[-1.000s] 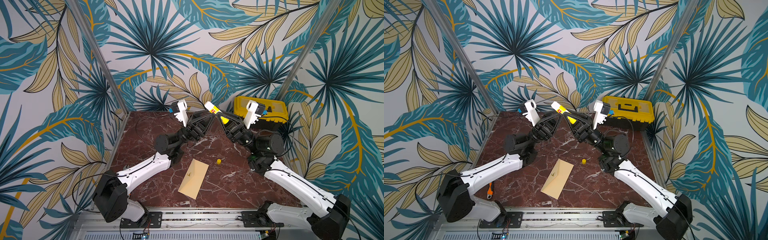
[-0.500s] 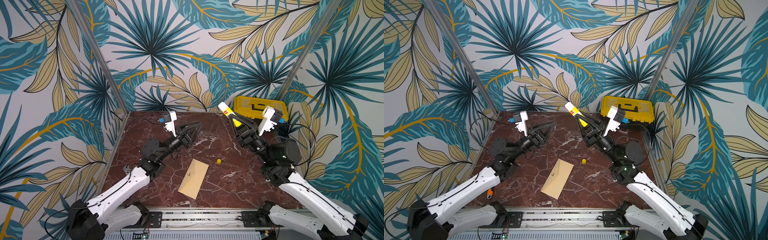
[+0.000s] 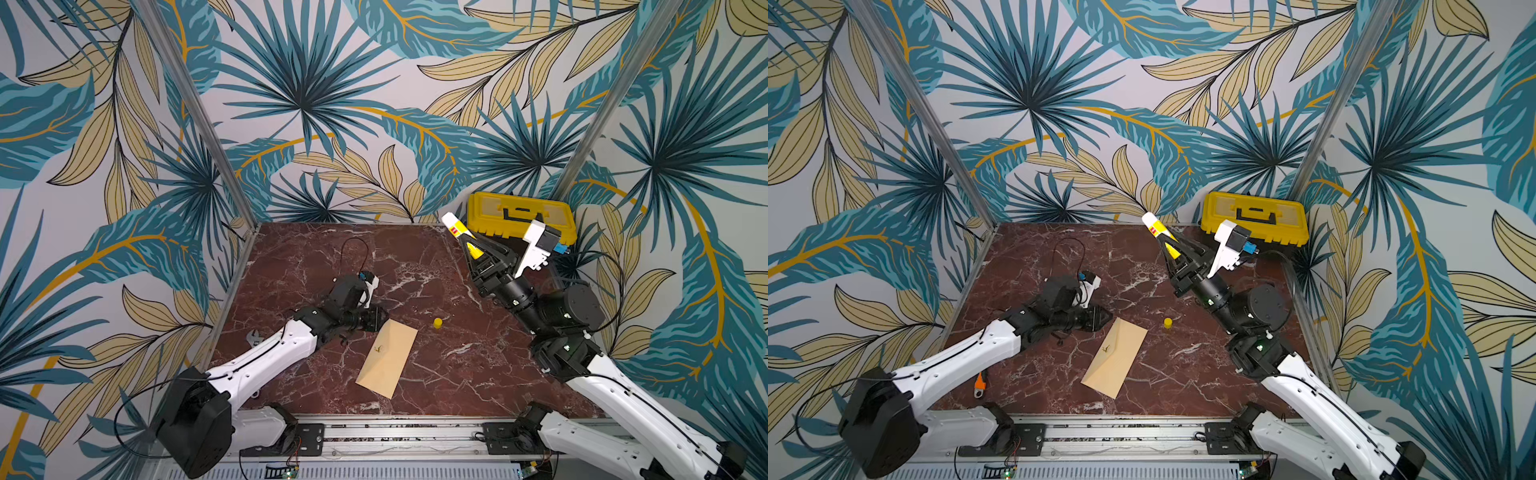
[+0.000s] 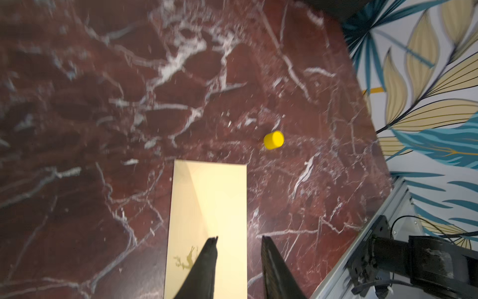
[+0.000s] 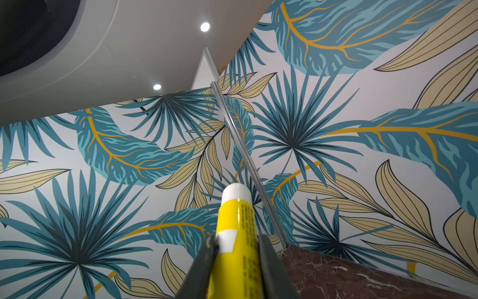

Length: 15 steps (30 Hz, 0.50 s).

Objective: Seal the envelope with a glue stick
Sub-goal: Seal the envelope at the center of the board.

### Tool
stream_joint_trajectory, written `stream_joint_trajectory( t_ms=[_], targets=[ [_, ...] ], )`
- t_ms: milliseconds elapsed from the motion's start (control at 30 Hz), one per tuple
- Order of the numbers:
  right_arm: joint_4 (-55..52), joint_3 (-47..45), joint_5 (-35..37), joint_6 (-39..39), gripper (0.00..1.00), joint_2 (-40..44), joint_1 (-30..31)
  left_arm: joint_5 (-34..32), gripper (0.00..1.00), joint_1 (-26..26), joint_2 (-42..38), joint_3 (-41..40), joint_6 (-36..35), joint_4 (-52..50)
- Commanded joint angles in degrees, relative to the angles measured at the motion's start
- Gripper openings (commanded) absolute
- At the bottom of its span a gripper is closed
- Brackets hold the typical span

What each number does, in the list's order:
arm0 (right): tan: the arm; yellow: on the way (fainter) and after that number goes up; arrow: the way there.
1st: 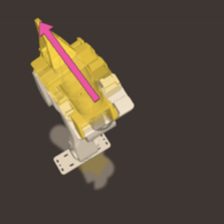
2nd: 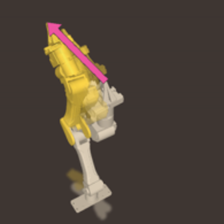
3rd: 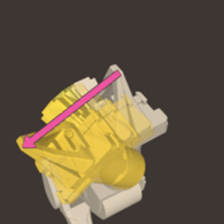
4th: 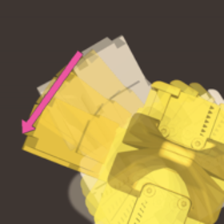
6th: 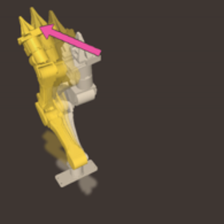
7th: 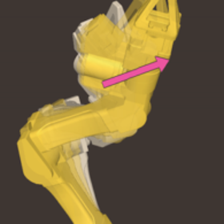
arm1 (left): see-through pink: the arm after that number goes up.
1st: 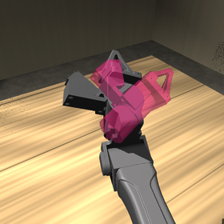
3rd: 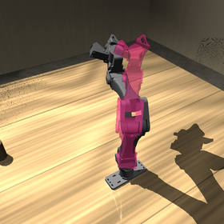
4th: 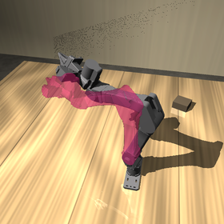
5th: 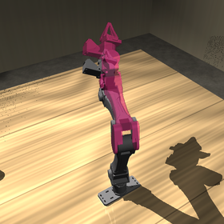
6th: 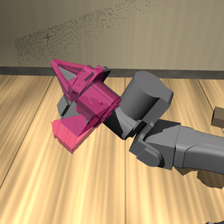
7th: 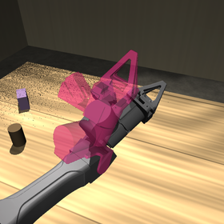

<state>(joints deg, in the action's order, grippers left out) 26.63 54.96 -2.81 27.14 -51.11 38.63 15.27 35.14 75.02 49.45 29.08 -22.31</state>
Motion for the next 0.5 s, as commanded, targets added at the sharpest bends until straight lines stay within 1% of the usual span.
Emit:
stream_joint_trajectory(
  t_ms=[0,67,167,267,467],
  targets=[
    [0.42,-0.73,0.69,-0.77,0.00,0.49,0.18,2.38,0.25,-0.30,3.25,-1.53,-2.71,-3.93],
    [0.35,-0.82,0.86,-0.77,0.00,0.48,0.21,4.44,0.18,-0.26,5.92,-2.53,-2.59,-2.29],
    [0.00,-0.82,0.98,-0.87,0.00,0.49,0.21,7.08,0.14,-0.26,8.53,-3.84,-1.43,1.45],
    [-0.09,-0.91,1.12,-0.94,0.00,0.49,0.20,7.58,0.11,0.22,11.34,-3.78,-1.72,1.98],
    [-0.53,-0.91,1.23,-1.26,0.00,0.53,0.21,7.64,0.10,0.49,13.84,-4.73,-2.00,3.61]
  ],
)
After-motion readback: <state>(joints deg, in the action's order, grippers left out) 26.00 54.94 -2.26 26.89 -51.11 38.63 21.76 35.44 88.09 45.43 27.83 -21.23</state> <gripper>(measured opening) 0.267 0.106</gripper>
